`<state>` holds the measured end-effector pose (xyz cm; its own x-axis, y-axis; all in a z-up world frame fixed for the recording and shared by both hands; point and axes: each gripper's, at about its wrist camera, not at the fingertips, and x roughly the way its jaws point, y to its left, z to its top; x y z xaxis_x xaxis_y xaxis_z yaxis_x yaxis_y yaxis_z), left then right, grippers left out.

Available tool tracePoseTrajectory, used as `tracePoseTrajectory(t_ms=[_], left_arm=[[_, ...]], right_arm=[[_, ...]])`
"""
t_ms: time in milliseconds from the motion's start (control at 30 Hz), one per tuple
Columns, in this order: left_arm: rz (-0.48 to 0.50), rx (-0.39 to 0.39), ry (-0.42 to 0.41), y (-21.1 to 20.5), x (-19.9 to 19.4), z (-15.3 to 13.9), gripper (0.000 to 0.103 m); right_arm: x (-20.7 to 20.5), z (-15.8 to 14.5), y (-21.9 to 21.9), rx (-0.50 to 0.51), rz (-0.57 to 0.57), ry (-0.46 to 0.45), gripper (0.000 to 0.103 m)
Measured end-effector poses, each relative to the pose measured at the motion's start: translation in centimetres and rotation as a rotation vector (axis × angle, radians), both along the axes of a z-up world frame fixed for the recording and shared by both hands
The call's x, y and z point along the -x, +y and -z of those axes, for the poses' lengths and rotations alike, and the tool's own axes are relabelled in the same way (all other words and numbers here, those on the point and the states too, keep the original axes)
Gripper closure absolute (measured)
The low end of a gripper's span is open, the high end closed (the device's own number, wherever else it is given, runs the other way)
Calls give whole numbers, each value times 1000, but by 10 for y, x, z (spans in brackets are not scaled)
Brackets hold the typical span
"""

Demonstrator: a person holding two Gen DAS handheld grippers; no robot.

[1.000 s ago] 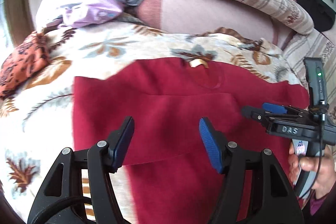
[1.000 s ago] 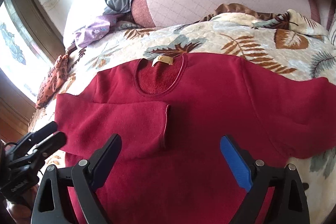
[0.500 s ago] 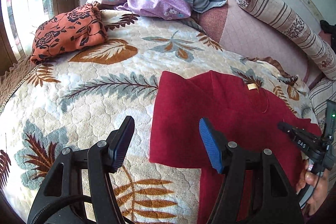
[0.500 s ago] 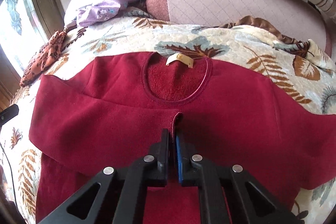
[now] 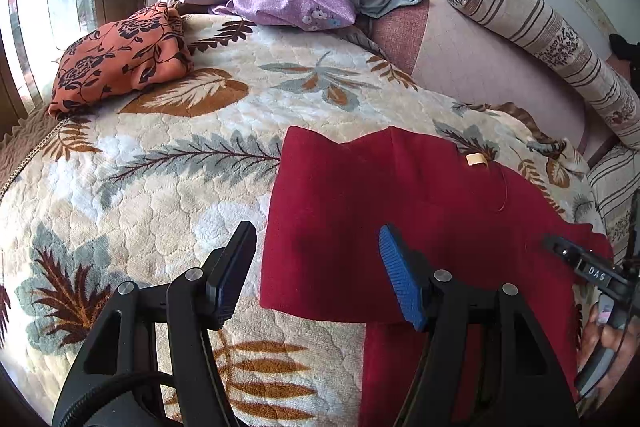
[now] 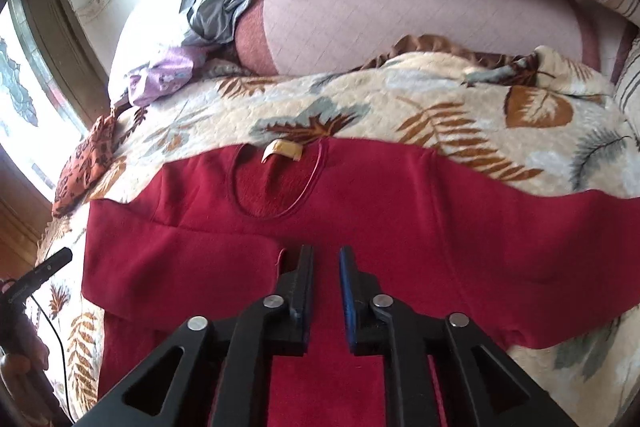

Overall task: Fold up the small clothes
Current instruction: 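Grasp the sweater's side edge with the right gripper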

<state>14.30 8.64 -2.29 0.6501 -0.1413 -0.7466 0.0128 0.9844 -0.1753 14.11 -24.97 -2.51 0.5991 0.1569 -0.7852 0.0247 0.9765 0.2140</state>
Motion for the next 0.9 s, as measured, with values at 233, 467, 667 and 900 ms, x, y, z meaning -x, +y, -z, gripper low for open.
tracePoseTrajectory(t_ms=[233, 467, 667, 900], left_arm=[[-18, -17, 8, 13, 1, 1, 39], [-45, 0, 13, 22, 0, 0, 39], [-57, 17, 4, 21, -2, -4, 39], [2, -4, 9, -6, -5, 0, 39]], right_arm=[[-22, 44, 56, 32, -105, 35, 30], [-24, 34, 61, 71, -102, -19, 99], [-5, -16, 15, 60, 5, -145, 99], [7, -27, -53, 83, 165, -122, 99]])
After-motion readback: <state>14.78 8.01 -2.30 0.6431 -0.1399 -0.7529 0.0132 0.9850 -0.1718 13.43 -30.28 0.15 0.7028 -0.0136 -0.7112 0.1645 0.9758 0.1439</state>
